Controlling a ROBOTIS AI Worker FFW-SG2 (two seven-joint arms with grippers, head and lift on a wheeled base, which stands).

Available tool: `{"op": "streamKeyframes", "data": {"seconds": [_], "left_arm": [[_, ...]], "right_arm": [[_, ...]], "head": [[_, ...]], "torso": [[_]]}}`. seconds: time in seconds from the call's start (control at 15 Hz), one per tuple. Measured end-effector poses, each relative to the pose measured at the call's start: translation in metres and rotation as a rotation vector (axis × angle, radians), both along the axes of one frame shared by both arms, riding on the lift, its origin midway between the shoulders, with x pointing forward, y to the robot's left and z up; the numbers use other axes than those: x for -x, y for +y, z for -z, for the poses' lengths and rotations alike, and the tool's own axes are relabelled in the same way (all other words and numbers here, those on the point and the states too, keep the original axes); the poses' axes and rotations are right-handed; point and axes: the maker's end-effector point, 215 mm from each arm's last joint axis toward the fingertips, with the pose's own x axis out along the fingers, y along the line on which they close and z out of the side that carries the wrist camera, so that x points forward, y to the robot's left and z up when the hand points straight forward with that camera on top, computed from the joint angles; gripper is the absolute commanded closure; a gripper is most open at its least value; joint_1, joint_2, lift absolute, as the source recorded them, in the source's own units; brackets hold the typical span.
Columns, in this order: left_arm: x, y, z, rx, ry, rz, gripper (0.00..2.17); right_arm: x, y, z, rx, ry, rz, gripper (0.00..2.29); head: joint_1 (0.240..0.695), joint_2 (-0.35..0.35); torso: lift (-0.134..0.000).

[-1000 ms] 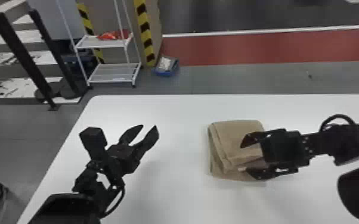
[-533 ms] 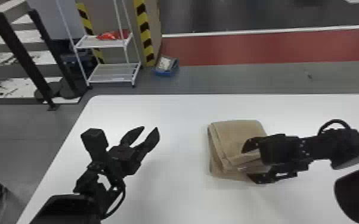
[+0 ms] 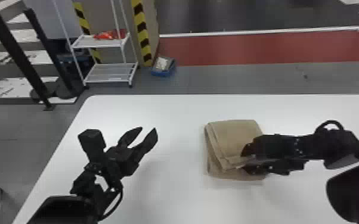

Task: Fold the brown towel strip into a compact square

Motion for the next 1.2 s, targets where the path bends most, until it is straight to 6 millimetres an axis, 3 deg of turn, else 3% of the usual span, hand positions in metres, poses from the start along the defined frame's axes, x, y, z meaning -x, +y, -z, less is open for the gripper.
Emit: {"op": "streamKeyframes", "data": {"seconds": [0.13, 0.53, 0.67, 0.93, 1.2], "left_arm": [[0.000, 0.000, -0.001, 0.000, -0.001, 0.000, 0.59], [-0.001, -0.001, -0.002, -0.003, -0.004, 0.004, 0.59], [-0.001, -0.001, -0.002, -0.003, -0.004, 0.005, 0.59], [0.000, -0.002, -0.002, -0.004, -0.002, 0.007, 0.59], [0.002, -0.011, 0.005, 0.003, 0.021, 0.042, 0.59]], "right_arm": [[-0.003, -0.003, 0.000, -0.005, 0.006, 0.032, 1.18], [-0.009, -0.001, -0.028, -0.050, -0.039, 0.056, 1.18], [-0.014, -0.003, -0.042, -0.067, -0.047, 0.087, 1.18], [-0.026, -0.021, -0.092, -0.160, -0.019, 0.311, 1.18], [-0.025, -0.011, -0.106, -0.214, -0.024, 0.344, 1.18]], "head": [[0.695, 0.116], [0.695, 0.117], [0.695, 0.115], [0.695, 0.093], [0.695, 0.094]], "torso": [[-0.115], [-0.115], [-0.115], [-0.115], [-0.115]]}}
